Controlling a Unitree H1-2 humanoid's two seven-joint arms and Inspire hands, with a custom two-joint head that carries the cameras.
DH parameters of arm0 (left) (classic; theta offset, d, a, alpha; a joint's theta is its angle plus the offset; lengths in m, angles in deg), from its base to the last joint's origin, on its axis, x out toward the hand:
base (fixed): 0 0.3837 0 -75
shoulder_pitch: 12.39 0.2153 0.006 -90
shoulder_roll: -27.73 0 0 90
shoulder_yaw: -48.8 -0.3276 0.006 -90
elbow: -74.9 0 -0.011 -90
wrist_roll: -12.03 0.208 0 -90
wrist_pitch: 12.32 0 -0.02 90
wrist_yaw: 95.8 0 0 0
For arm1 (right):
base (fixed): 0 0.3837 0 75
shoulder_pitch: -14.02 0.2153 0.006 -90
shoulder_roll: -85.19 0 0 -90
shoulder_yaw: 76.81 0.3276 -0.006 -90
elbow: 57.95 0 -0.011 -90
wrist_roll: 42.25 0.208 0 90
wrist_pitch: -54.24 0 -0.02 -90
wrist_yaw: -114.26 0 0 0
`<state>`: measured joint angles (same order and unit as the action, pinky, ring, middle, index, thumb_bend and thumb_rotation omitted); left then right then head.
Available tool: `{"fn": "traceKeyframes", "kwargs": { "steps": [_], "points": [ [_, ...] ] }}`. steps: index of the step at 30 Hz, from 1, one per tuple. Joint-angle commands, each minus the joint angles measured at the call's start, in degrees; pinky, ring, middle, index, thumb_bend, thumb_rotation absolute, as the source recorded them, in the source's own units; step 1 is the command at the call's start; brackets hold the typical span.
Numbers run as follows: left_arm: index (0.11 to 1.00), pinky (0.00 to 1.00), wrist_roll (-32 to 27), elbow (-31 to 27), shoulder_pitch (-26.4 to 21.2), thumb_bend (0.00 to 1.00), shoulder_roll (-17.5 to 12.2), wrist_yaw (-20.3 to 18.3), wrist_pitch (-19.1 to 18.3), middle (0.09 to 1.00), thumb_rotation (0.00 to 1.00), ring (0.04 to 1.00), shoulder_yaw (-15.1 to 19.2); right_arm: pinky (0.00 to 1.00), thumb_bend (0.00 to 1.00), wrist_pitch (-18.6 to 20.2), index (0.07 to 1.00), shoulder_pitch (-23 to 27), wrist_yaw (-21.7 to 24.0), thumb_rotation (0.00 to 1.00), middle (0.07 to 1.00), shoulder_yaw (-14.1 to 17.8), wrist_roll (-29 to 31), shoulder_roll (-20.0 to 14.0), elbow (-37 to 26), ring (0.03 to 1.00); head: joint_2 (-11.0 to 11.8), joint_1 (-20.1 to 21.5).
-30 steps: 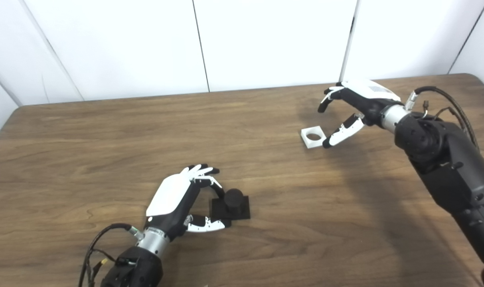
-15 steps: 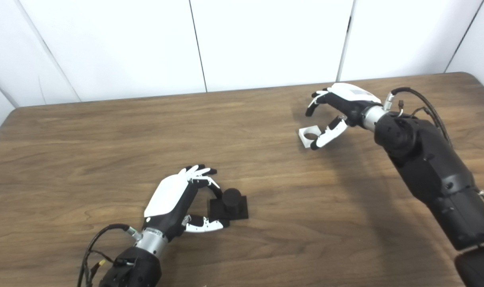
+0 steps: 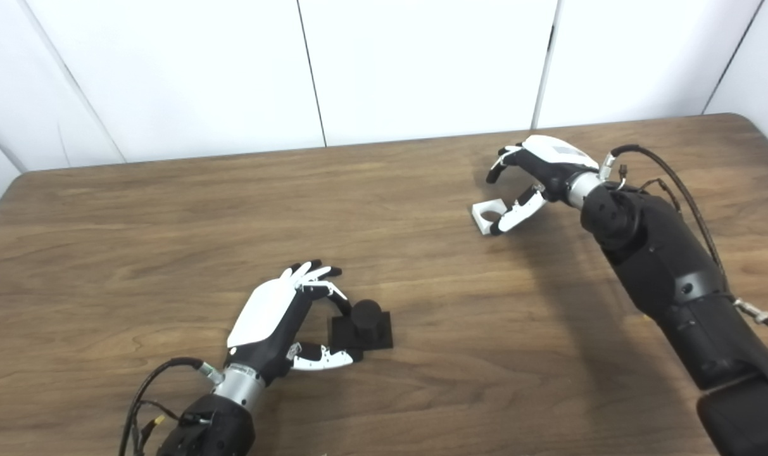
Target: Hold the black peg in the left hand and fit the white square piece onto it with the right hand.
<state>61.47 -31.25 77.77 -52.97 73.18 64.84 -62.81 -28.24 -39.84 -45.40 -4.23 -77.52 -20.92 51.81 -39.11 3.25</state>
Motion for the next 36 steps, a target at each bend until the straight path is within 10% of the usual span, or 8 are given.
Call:
{"fn": "traceKeyframes", "kwargs": {
  "steps": [1, 36],
  "points": [
    [0.484, 1.00, 1.18, 0.81, 0.88, 0.52, -0.60, -1.30, -1.44, 0.884, 0.07, 0.972, -0.63, 1.00, 0.91, -1.15, 0.715, 3.65, -1.04, 0.27, 0.942, 0.56, -0.27, -0.83, -1.18, 1.000, -0.05, 0.01],
    [0.484, 0.98, 2.83, 0.70, 0.23, 0.52, -1.07, -0.69, -1.15, 0.867, 0.07, 0.946, -0.88, 0.99, 0.91, -2.30, 0.689, 1.78, -0.72, 0.27, 0.933, -1.12, -0.05, -0.62, 0.09, 1.000, -0.80, -0.21]
  ]
}}
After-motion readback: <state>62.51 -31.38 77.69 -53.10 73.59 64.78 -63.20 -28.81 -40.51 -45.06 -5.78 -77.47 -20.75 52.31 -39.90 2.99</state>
